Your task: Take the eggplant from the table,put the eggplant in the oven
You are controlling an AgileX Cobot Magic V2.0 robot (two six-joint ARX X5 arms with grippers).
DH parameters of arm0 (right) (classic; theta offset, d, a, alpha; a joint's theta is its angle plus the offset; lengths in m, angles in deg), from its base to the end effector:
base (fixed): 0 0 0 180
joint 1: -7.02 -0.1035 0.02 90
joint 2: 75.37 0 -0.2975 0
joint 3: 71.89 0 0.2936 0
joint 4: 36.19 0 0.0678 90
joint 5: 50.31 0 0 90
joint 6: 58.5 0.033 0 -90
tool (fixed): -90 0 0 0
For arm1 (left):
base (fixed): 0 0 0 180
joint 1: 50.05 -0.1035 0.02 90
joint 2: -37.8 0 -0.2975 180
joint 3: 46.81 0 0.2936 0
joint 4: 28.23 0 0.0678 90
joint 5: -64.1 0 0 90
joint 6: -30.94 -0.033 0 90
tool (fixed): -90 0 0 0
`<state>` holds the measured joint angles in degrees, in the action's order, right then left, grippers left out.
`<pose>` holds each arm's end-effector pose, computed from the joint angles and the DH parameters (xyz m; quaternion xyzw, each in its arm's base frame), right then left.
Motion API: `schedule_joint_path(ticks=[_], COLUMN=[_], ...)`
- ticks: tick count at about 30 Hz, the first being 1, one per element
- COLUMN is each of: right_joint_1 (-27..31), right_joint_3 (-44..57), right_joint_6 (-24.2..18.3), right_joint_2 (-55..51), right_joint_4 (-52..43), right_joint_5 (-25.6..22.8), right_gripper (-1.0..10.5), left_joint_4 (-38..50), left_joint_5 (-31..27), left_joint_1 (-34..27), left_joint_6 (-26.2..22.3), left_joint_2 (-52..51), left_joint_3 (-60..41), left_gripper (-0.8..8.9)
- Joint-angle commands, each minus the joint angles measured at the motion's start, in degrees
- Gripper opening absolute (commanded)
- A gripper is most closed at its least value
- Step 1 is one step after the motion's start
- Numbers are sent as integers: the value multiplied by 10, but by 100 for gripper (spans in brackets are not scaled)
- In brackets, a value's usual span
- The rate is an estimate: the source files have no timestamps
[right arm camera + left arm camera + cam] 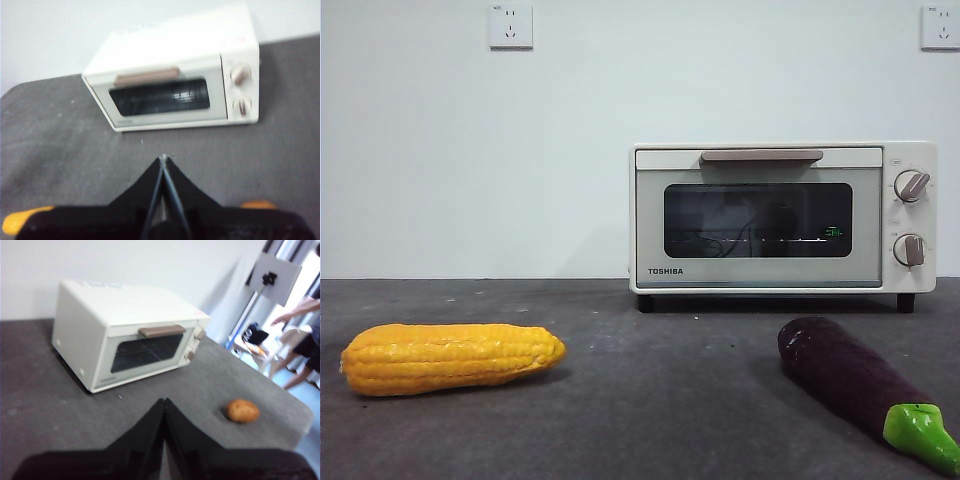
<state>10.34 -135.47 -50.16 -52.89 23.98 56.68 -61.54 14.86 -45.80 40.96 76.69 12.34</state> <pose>0.0607 0.0061 0.3778 0.1003 0.1712 0.1052 0.9745 0.1523 -0.0329 0.3710 -0.1156 0.1407 -0.3694 0.9112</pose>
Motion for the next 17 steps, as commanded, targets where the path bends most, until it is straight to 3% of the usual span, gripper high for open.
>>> schedule_joint_path(ticks=[1,7,17], right_joint_1=[-5,-7,-19], right_joint_3=[-67,-186,-284], right_joint_6=[-41,-53,-60], right_joint_2=[35,110,183], right_joint_4=[16,69,188], right_joint_5=[2,5,68], right_gripper=[-9,-9,-1], left_joint_4=[-37,-73,-79], left_joint_5=[3,2,1], left_joint_1=[24,88,142], left_joint_6=[-45,-73,-78], left_joint_2=[38,109,178], left_joint_3=[56,157,222], left_gripper=[-5,-6,-6])
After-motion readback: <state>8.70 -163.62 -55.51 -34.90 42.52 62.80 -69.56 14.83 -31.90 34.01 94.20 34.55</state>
